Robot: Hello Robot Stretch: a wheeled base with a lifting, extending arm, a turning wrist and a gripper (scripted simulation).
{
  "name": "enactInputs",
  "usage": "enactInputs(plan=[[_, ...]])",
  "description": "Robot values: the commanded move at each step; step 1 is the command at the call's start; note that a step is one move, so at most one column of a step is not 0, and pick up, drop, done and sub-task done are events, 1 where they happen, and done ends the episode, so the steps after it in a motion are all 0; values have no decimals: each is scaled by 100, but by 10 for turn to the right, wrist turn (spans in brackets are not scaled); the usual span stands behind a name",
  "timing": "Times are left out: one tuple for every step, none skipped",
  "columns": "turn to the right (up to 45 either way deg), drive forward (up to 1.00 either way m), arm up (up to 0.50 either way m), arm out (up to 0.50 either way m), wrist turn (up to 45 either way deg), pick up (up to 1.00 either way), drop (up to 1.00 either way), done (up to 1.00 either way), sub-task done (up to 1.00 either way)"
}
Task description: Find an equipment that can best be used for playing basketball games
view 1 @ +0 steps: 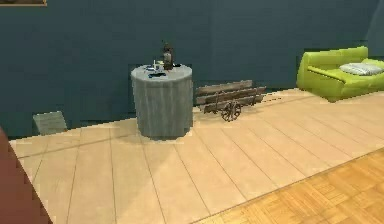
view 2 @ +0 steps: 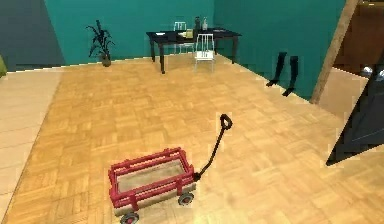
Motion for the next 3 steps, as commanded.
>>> enactInputs(plan=[[-30, 0, 0, 0, 0, 0, 0, 0, 0], [0, 45, 0, 0, 0, 0, 0, 0, 0], [450, 0, 0, 0, 0, 0, 0, 0, 0]])
